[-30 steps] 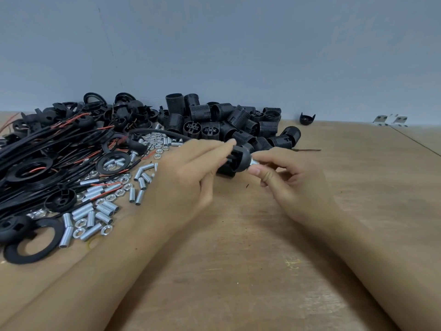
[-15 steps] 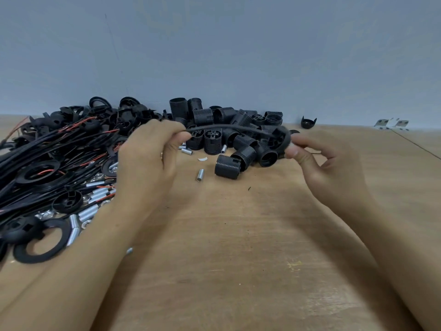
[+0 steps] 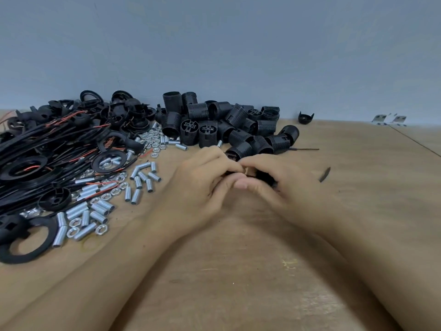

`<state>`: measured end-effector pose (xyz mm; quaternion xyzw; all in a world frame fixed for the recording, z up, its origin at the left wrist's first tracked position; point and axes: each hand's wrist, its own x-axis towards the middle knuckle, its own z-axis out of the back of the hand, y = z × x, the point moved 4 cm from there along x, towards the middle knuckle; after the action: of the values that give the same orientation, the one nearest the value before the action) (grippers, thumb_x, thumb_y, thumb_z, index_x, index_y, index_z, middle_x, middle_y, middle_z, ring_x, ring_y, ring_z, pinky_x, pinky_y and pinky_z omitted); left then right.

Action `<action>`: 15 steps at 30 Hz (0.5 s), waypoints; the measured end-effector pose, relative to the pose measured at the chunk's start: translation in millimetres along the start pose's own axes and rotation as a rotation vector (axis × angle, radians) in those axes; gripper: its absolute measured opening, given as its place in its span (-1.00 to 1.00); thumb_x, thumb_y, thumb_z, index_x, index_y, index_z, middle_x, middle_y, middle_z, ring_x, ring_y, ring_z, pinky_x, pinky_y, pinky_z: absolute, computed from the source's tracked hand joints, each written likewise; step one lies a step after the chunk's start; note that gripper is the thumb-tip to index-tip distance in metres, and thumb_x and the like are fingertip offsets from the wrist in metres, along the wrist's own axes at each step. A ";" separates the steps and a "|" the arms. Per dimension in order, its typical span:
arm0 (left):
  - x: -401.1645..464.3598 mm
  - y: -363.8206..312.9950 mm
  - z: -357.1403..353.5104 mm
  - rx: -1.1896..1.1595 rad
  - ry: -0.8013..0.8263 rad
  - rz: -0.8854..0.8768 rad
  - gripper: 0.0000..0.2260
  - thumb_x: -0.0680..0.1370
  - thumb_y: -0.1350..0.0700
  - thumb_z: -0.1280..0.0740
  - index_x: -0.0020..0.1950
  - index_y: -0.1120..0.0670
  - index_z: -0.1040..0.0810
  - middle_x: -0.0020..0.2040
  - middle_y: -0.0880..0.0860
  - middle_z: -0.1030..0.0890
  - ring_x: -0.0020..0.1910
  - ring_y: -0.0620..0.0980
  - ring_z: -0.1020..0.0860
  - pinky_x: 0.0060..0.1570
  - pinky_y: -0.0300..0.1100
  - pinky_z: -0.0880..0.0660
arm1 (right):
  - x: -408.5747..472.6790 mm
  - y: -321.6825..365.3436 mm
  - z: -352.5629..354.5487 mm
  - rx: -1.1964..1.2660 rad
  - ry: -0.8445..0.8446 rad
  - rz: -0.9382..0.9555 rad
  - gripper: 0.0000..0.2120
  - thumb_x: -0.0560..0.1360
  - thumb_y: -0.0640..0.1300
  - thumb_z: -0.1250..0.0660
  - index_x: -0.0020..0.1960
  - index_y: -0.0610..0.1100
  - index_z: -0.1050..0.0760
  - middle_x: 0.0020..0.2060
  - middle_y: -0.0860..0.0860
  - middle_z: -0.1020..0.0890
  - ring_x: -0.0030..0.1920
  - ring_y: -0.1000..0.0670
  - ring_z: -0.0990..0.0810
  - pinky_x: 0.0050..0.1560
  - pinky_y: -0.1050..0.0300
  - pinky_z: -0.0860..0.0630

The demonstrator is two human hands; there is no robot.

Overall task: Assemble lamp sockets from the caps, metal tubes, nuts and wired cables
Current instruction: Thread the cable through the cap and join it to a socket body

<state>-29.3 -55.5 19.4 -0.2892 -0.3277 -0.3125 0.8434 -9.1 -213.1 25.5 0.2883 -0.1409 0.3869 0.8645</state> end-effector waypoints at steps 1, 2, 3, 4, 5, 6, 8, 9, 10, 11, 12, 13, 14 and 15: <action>-0.2 3.0 0.0 0.004 -0.010 0.038 -0.93 0.55 0.22 -0.43 0.01 0.17 -0.67 -0.16 -0.10 -0.51 -0.18 -0.32 -0.40 -0.06 -0.45 -0.29 | 0.6 -5.7 1.8 -0.025 -0.015 -0.027 -0.72 0.58 0.11 -0.24 0.05 -0.07 -0.57 -0.21 0.18 -0.55 -0.17 0.14 -0.53 -0.17 0.11 -0.46; -0.8 6.9 -0.5 -0.006 -0.014 0.097 -0.88 0.55 0.20 -0.42 0.07 0.15 -0.65 -0.13 -0.11 -0.50 -0.17 -0.30 -0.43 -0.05 -0.45 -0.30 | 0.3 -11.7 2.9 -0.028 -0.022 -0.057 -0.80 0.59 0.03 -0.28 -0.01 -0.08 -0.58 -0.23 0.15 -0.56 -0.20 0.12 -0.53 -0.18 0.08 -0.47; -2.1 10.9 -1.4 -0.030 -0.018 0.166 -0.82 0.55 0.19 -0.42 0.15 0.13 -0.62 -0.09 -0.09 -0.51 -0.13 -0.24 -0.47 -0.05 -0.45 -0.33 | -1.1 -17.8 3.6 -0.023 -0.029 -0.093 -0.87 0.59 -0.05 -0.30 -0.06 -0.08 -0.58 -0.25 0.13 -0.57 -0.21 0.11 -0.53 -0.18 0.05 -0.47; -3.8 14.6 -2.7 -0.056 -0.018 0.222 -0.76 0.55 0.19 -0.41 0.22 0.11 -0.59 -0.04 -0.06 -0.53 -0.08 -0.19 -0.50 -0.05 -0.44 -0.36 | -2.6 -23.6 4.3 -0.016 -0.038 -0.132 -0.90 0.58 -0.12 -0.32 -0.10 -0.07 -0.57 -0.28 0.11 -0.57 -0.22 0.10 -0.53 -0.19 0.02 -0.48; -5.0 17.3 -3.5 -0.069 -0.020 0.255 -0.73 0.55 0.22 -0.40 0.24 0.10 -0.57 -0.01 -0.04 -0.54 -0.06 -0.15 -0.51 -0.04 -0.42 -0.39 | -3.8 -29.1 4.5 -0.005 -0.045 -0.174 -0.90 0.57 -0.17 -0.33 -0.12 -0.07 -0.56 -0.29 0.10 -0.58 -0.23 0.08 -0.54 -0.18 -0.01 -0.49; -5.4 19.1 -3.6 -0.071 -0.024 0.267 -0.73 0.54 0.26 -0.40 0.23 0.11 -0.59 -0.01 -0.02 -0.55 -0.06 -0.13 -0.52 -0.05 -0.39 -0.42 | -5.1 -33.8 4.7 0.029 -0.048 -0.214 -0.88 0.57 -0.22 -0.32 -0.12 -0.07 -0.55 -0.30 0.09 -0.59 -0.24 0.07 -0.55 -0.17 -0.04 -0.50; -4.2 20.6 -2.4 -0.085 -0.041 0.255 -0.80 0.53 0.31 -0.41 0.13 0.14 -0.64 -0.06 0.01 -0.60 -0.11 -0.11 -0.55 -0.09 -0.31 -0.47 | -6.8 -37.2 4.9 0.135 -0.039 -0.254 -0.83 0.56 -0.29 -0.28 -0.03 -0.03 -0.53 -0.28 0.08 -0.62 -0.21 0.05 -0.59 -0.11 0.01 -0.54; -2.9 20.1 -1.0 -0.097 -0.052 0.236 -0.84 0.53 0.31 -0.42 0.08 0.15 -0.67 -0.09 0.02 -0.63 -0.12 -0.10 -0.56 -0.10 -0.27 -0.49 | -7.0 -34.5 4.7 0.171 -0.033 -0.245 -0.77 0.56 -0.31 -0.27 0.05 0.00 -0.52 -0.25 0.10 -0.63 -0.19 0.06 -0.59 -0.10 0.11 -0.54; -1.5 18.6 0.7 -0.107 -0.069 0.211 -0.88 0.53 0.30 -0.44 0.03 0.16 -0.69 -0.11 0.02 -0.65 -0.13 -0.11 -0.57 -0.10 -0.26 -0.50 | -6.7 -30.7 3.7 0.190 -0.029 -0.212 -0.75 0.56 -0.29 -0.26 0.12 0.02 -0.51 -0.24 0.12 -0.63 -0.19 0.05 -0.59 -0.12 0.19 -0.52; -0.2 16.9 2.1 -0.112 -0.087 0.182 -0.90 0.52 0.30 -0.44 0.01 0.17 -0.70 -0.12 0.03 -0.66 -0.12 -0.11 -0.59 -0.08 -0.27 -0.50 | -6.2 -25.6 2.3 0.193 -0.034 -0.167 -0.78 0.56 -0.23 -0.28 0.14 0.01 -0.53 -0.24 0.11 -0.62 -0.21 0.04 -0.58 -0.15 0.20 -0.50; 0.4 14.6 2.6 -0.108 -0.095 0.148 -0.90 0.51 0.31 -0.46 -0.01 0.18 -0.71 -0.13 0.03 -0.67 -0.13 -0.11 -0.59 -0.06 -0.30 -0.49 | -5.3 -20.6 0.3 0.203 -0.039 -0.129 -0.84 0.57 -0.13 -0.31 0.13 -0.03 -0.56 -0.26 0.07 -0.61 -0.23 0.02 -0.57 -0.17 0.17 -0.50; 0.7 11.7 2.3 -0.100 -0.089 0.109 -0.91 0.51 0.30 -0.47 -0.01 0.18 -0.72 -0.13 0.03 -0.68 -0.14 -0.11 -0.60 -0.04 -0.31 -0.47 | -4.5 -16.0 -1.7 0.214 -0.041 -0.111 -0.84 0.57 -0.06 -0.33 0.11 -0.08 -0.58 -0.30 0.03 -0.60 -0.28 0.01 -0.57 -0.20 0.11 -0.52; 0.7 9.2 1.6 -0.092 -0.074 0.075 -0.91 0.51 0.28 -0.48 -0.01 0.18 -0.72 -0.13 0.02 -0.68 -0.14 -0.10 -0.60 -0.04 -0.30 -0.47 | -4.2 -13.7 -3.8 0.228 -0.040 -0.100 -0.81 0.58 -0.03 -0.33 0.09 -0.11 -0.59 -0.35 0.00 -0.59 -0.33 0.00 -0.57 -0.24 0.04 -0.54; 0.6 8.1 0.8 -0.081 -0.056 0.061 -0.90 0.52 0.24 -0.48 0.02 0.17 -0.71 -0.11 0.01 -0.68 -0.13 -0.07 -0.61 -0.04 -0.25 -0.48 | -3.9 -12.4 -5.9 0.236 -0.034 -0.099 -0.82 0.58 -0.04 -0.31 0.08 -0.12 -0.59 -0.40 0.00 -0.57 -0.39 -0.01 -0.58 -0.28 0.00 -0.55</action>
<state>-23.4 -50.1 18.0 -0.3415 -0.3295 -0.2912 0.8307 -2.3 -218.4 14.1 0.4011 -0.0947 0.3525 0.8402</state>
